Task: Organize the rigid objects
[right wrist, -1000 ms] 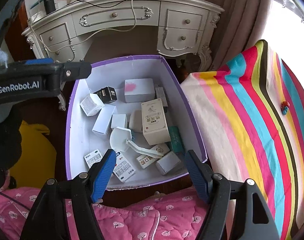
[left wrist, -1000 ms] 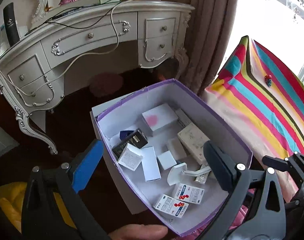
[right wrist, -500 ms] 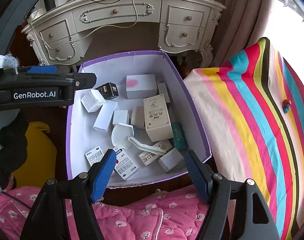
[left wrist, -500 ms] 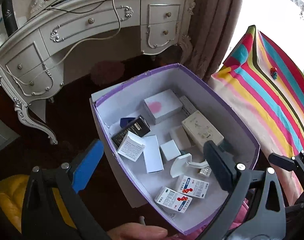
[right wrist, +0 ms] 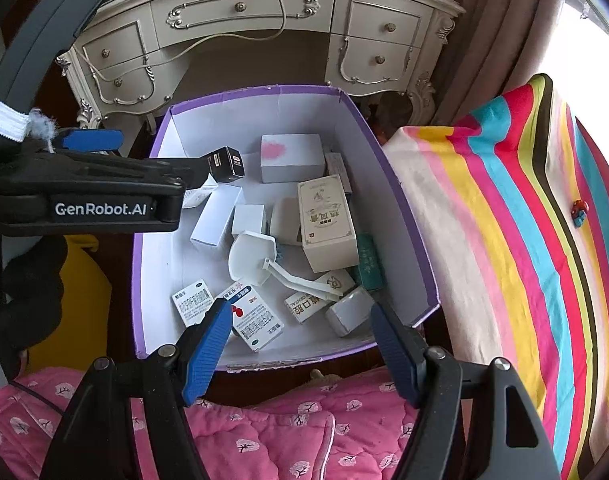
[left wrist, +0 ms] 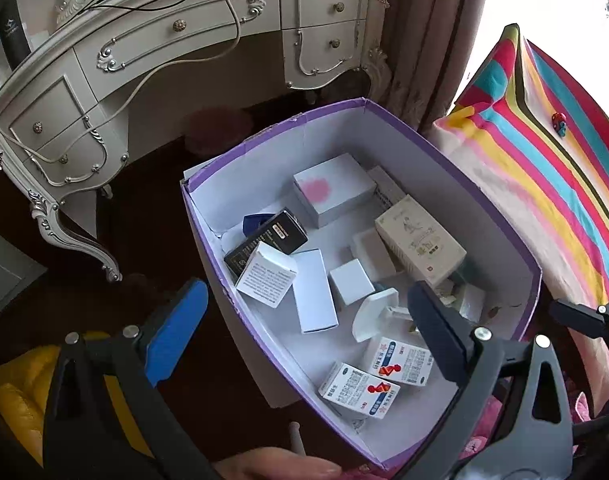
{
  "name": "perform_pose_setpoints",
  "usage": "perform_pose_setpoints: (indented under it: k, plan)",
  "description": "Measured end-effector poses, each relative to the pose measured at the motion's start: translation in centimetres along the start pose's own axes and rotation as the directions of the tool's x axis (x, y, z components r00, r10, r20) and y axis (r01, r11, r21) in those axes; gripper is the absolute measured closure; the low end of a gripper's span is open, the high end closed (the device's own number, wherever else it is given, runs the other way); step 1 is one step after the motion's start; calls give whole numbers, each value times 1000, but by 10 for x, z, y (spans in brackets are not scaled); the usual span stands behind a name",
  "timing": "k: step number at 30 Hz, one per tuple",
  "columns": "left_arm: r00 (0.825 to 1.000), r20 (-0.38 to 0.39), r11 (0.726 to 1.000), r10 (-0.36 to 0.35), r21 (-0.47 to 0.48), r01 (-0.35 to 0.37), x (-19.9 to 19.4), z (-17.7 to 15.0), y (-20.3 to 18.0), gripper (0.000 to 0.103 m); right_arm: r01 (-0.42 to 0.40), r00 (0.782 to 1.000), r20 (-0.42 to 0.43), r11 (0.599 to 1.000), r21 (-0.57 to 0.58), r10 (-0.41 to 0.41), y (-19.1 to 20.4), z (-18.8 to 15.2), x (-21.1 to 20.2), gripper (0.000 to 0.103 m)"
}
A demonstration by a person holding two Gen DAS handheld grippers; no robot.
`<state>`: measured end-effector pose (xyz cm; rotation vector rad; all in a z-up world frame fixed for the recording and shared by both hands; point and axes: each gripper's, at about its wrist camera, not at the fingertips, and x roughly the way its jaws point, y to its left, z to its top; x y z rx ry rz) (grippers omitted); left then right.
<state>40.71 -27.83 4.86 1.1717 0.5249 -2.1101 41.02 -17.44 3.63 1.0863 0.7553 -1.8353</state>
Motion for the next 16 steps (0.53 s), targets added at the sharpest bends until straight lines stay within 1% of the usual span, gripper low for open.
perform_pose_setpoints:
  k: [11, 13, 14, 16]
  plan:
    - [1000, -13, 1000, 1, -11, -1, 7, -1, 5, 2, 6, 1000, -8, 1000, 0, -6, 2, 0, 2, 31]
    - [1000, -12, 1000, -4, -14, 4, 8, -2, 4, 4, 7, 1000, -12, 1000, 2, -7, 2, 0, 3, 31]
    - [1000, -6, 1000, -1, -9, 1, 8, -3, 3, 6, 8, 1000, -12, 1000, 4, -8, 3, 0, 3, 31]
    - [1000, 9, 1000, 27, 12, -28, 6, -4, -1, 7, 10, 1000, -12, 1000, 5, -10, 3, 0, 3, 31]
